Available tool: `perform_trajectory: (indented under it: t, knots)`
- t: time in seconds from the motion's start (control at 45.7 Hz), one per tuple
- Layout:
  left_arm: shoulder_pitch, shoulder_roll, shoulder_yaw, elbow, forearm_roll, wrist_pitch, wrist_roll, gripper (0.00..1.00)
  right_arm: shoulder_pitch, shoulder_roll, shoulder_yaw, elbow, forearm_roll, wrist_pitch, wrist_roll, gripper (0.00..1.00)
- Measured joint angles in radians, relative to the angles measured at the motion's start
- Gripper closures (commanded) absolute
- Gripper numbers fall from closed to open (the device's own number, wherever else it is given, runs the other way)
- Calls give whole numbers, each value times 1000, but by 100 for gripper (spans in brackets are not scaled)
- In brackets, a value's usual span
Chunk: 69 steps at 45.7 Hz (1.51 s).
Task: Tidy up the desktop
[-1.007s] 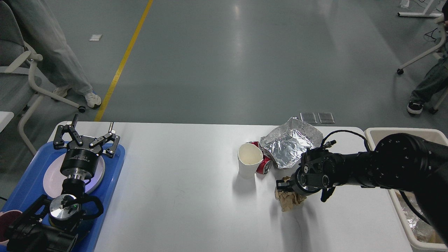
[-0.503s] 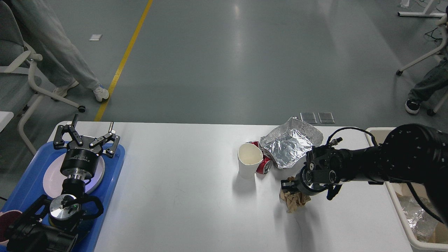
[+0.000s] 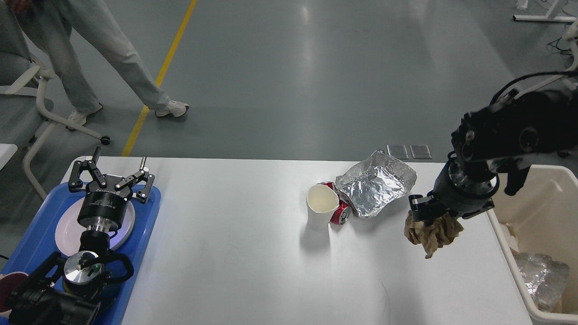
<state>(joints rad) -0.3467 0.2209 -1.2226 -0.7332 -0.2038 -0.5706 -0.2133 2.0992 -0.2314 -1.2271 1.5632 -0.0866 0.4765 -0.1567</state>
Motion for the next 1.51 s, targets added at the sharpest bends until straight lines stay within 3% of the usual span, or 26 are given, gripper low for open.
perform_trajectory:
  t: [0.131,0.328,0.503,0.613,0.657,0.788,1.072,1.247,1.51]
  knots:
    - [0,0,0,0,0,0,0,4,167,-34,-65,76,42,109,33,100]
    - [0,0,0,0,0,0,0,4,281,-34,-203,114,63,151,182,100]
    - [0,0,0,0,0,0,0,4,296,-50,-300,95,61,132,202,100]
    - [0,0,0,0,0,0,0,4,275,-123,-371,48,47,47,197,100]
    - [0,0,0,0,-1,0,0,4,218,-207,-397,-5,18,-8,194,100]
    - [0,0,0,0,0,1,0,4,27,-382,-392,-216,-73,-35,185,100]
    - [0,0,0,0,0,1,0,4,-552,-566,-124,-729,-97,-62,183,100]
    - [0,0,0,0,0,1,0,4,-961,-535,140,-981,-95,-153,183,100]
    - [0,0,0,0,0,1,0,4,-1445,-293,356,-1369,-90,-342,178,100]
